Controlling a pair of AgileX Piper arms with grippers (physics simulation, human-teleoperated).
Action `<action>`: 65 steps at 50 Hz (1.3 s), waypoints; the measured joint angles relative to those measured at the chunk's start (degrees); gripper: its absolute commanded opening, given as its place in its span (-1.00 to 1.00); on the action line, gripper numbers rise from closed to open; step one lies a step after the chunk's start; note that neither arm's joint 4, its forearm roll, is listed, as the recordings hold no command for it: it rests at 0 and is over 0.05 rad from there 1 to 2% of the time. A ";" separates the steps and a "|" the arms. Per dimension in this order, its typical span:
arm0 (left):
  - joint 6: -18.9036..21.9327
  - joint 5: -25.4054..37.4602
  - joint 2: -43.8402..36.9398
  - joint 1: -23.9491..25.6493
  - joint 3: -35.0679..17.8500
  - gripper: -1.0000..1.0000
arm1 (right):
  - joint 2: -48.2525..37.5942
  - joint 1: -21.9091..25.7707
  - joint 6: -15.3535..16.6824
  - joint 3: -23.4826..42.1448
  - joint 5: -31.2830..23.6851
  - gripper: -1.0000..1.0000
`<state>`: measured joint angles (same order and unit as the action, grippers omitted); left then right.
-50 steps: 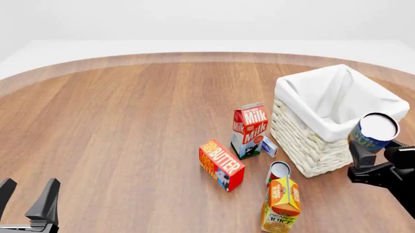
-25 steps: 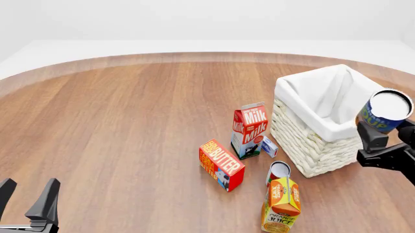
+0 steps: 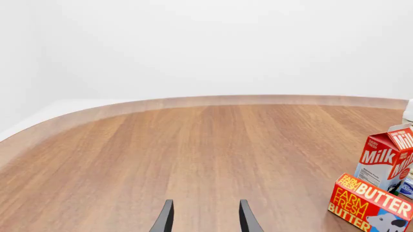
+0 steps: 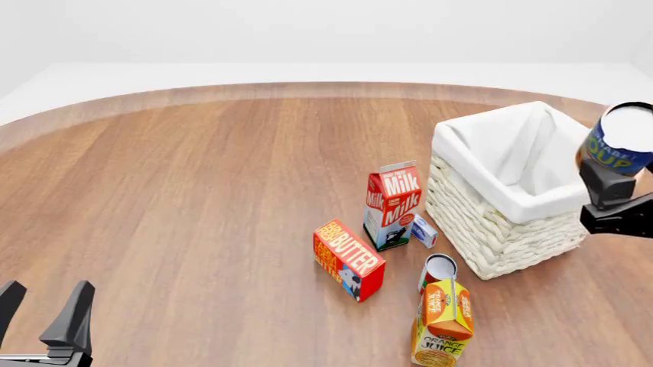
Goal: Pick up the alphabet soup, and put it in the basket.
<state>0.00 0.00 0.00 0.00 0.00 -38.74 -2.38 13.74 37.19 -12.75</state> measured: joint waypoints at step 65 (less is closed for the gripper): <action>0.00 0.00 0.00 0.00 0.00 1.00 | -18.99 0.30 1.99 16.99 -6.48 -1.00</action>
<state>0.00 0.00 0.00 0.00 0.00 -57.74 -2.08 15.73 54.18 -19.23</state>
